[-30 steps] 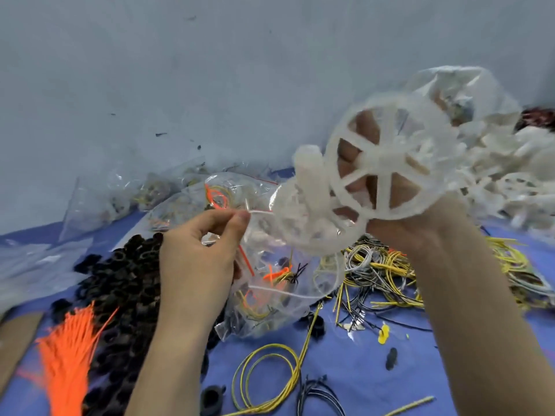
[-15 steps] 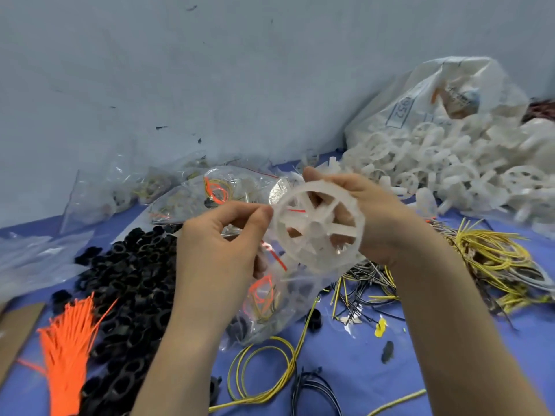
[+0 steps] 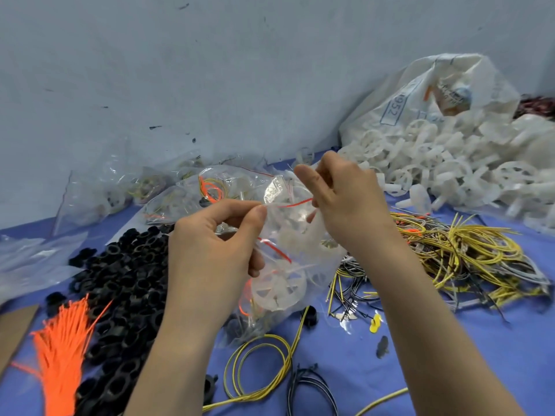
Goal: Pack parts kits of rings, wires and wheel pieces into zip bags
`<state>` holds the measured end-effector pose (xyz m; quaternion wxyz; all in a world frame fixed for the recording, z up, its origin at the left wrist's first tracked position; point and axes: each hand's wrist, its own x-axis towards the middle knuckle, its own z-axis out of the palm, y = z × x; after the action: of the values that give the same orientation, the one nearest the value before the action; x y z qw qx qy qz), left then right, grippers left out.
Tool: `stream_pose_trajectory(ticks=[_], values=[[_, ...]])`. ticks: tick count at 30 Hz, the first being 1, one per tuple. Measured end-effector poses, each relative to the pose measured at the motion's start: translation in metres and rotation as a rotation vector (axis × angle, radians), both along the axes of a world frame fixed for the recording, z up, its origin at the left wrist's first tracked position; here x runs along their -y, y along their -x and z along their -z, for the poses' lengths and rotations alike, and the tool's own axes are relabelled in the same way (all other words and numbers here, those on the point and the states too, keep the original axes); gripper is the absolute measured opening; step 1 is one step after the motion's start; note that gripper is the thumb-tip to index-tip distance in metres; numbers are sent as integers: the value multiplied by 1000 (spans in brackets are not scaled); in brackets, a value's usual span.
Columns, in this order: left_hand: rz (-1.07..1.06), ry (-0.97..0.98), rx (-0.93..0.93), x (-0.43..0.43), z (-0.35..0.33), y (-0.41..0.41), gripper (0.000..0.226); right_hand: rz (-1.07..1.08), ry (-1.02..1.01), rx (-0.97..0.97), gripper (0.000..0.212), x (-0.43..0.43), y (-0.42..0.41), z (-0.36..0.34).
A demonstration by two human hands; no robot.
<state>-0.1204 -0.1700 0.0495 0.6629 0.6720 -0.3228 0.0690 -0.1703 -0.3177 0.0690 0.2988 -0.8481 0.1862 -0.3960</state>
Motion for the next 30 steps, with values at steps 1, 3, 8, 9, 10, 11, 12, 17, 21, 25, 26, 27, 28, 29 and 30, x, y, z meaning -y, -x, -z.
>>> stream_pose_trajectory(ticks=[1,3,8,9,10,11,12,17,21,25,26,27,28,29,30], values=[[5,-1,0,0,0,0,14,-48,-68,9,36,-3,-2,0],[1,-1,10,0,-1,0,13,-142,-153,-4,24,-6,-5,0],[-46,19,29,-9,-1,-14,22,-120,-8,-216,40,10,1,3],[-45,4,49,-12,-1,-17,28,-114,10,-254,34,12,4,3],[-29,-21,77,-15,-2,-21,34,-111,11,-271,26,15,5,3],[-8,-70,116,-18,-3,-24,37,-111,-3,-272,18,17,6,4],[17,-150,178,-22,-4,-26,38,-116,-18,-267,14,19,7,4],[285,-528,297,-37,-12,-20,21,-107,-318,-78,10,26,1,9],[241,-652,319,-36,-13,-11,43,-349,-938,297,20,16,-9,11],[30,-479,599,-40,-19,-14,28,-460,-1144,708,21,13,-10,2],[-30,-398,634,-43,-22,-16,23,-490,-1120,784,21,14,-8,-2],[-77,-327,639,-46,-24,-17,19,-535,-1085,826,20,14,-5,-6],[-103,-263,616,-48,-24,-19,16,-580,-1054,833,20,14,-1,-10],[-106,-210,570,-49,-23,-21,12,-606,-1039,810,20,13,1,-12],[-87,-176,508,-48,-22,-24,5,-605,-1043,767,20,14,4,-13]])
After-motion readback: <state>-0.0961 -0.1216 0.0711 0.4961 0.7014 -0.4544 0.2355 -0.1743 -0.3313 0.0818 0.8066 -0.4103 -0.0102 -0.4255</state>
